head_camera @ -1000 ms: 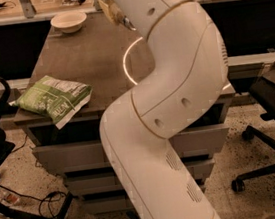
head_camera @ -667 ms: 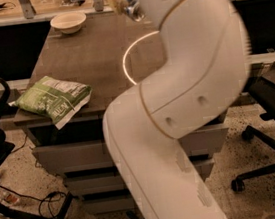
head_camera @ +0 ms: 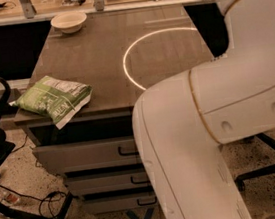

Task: Place redbull can upright

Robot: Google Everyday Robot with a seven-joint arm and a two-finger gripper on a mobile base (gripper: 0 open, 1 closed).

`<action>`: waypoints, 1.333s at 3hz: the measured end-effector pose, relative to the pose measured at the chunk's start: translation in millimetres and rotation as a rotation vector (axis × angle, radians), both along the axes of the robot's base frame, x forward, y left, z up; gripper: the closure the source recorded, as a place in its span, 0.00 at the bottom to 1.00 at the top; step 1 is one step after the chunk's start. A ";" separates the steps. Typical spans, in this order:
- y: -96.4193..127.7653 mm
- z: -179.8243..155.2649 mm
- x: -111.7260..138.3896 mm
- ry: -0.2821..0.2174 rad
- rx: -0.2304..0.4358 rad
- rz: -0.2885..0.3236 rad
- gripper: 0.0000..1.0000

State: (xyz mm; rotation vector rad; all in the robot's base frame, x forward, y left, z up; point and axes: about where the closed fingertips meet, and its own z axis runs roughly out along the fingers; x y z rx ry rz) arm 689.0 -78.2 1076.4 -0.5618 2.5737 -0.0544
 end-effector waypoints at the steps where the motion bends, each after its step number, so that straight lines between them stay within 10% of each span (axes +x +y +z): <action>1: 3.2 3.2 8.8 -0.033 0.012 0.004 1.00; 4: -10.6 3.0 22.9 -0.104 0.093 -0.100 1.00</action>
Offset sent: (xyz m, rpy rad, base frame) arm 0.0088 0.0032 0.0032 0.0121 -0.0331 0.0040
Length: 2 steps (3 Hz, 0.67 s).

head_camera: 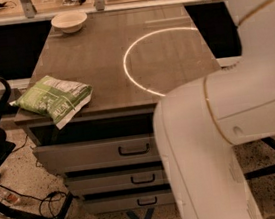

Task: Place redbull can upright

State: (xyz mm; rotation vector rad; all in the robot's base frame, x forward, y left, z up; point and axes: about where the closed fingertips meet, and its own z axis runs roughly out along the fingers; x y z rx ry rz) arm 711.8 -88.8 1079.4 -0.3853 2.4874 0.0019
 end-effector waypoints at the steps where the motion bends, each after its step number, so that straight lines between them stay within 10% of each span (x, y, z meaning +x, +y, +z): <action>1: -45.2 -26.7 -12.3 0.024 0.041 -0.105 1.00; 2: -67.0 -24.2 -18.5 -0.022 0.057 -0.133 1.00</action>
Offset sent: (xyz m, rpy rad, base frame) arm -0.0099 -0.0378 -0.0216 0.0340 0.0195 -0.0880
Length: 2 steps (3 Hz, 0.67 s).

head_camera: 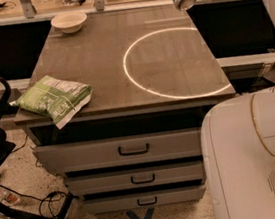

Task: Place redbull can upright

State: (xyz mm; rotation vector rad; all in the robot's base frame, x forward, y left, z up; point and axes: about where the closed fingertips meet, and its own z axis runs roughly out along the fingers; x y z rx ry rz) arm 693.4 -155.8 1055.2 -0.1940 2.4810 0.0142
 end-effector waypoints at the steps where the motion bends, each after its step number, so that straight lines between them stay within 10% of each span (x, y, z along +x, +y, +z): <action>1: 2.6 -1.4 1.8 -0.016 0.006 0.010 1.00; 2: 0.8 -9.7 -2.6 -0.042 0.008 0.019 1.00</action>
Offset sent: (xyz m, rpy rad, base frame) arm -0.0369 0.0096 -0.0155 -0.0217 -0.1040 0.0626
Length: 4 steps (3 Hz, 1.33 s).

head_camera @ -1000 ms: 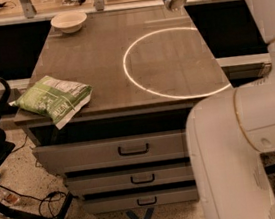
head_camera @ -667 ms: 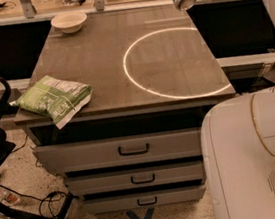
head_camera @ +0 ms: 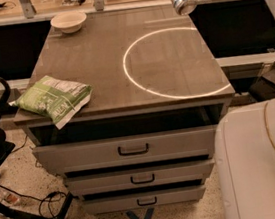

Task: Place redbull can upright

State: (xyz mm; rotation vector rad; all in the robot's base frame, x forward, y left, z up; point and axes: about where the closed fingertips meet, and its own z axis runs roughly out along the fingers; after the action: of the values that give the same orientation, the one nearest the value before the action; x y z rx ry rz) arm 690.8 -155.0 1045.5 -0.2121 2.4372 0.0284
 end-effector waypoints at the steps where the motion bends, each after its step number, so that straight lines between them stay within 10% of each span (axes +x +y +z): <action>1: 1.8 -5.1 -19.0 -0.044 -0.072 0.012 1.00; 4: -28.5 -44.4 -50.5 -0.214 -0.425 -0.174 1.00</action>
Offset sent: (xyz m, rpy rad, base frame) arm -0.0768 -0.0029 -0.0163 -0.4124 -0.2022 -0.0668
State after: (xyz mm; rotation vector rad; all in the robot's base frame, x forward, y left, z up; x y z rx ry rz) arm 640.3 -183.5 1001.1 -0.1790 2.2136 -0.5641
